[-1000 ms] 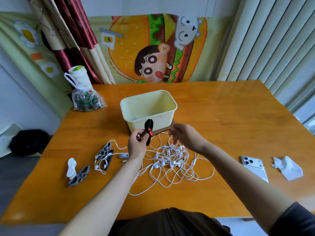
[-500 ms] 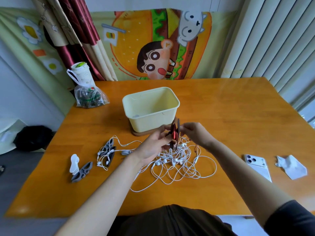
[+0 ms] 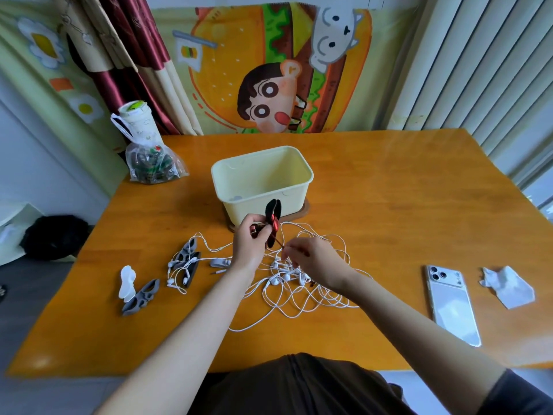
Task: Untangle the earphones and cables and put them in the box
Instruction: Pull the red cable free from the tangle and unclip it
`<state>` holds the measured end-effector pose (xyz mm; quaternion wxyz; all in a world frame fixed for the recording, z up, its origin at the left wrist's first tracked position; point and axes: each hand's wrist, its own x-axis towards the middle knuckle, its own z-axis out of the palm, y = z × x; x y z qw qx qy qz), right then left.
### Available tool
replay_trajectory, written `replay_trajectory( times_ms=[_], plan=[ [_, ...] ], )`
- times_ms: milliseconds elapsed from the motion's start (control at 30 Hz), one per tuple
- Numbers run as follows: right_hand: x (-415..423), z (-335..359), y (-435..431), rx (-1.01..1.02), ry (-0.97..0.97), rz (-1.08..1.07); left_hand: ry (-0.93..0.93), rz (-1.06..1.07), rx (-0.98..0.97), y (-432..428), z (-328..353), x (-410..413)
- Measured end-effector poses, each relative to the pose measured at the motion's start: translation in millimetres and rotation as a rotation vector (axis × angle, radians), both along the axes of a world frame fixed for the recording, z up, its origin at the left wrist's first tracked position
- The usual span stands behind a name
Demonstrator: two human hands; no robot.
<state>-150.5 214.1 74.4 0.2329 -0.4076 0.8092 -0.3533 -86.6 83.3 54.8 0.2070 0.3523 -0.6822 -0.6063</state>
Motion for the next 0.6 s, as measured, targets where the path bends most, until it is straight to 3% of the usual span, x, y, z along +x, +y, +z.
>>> replay_trajectory(
  times_ms=[100,200,400,600],
  plan=[
    [-10.3,9.6,-0.4,0.015,0.069,-0.012,-0.091,-0.126,-0.211,-6.0,-4.0,3.9],
    [-25.7,16.6,0.8,0.072,0.1,0.004,-0.135,-0.286,-0.294,-8.2,-3.5,6.5],
    [-49.7,26.8,3.5,0.123,0.163,-0.035,-0.147,-0.461,-0.227,-6.3,5.4,4.3],
    [-53.6,29.6,2.1,0.094,0.285,-0.095,-0.146,-0.467,-0.104,-9.7,6.4,2.5]
  ],
)
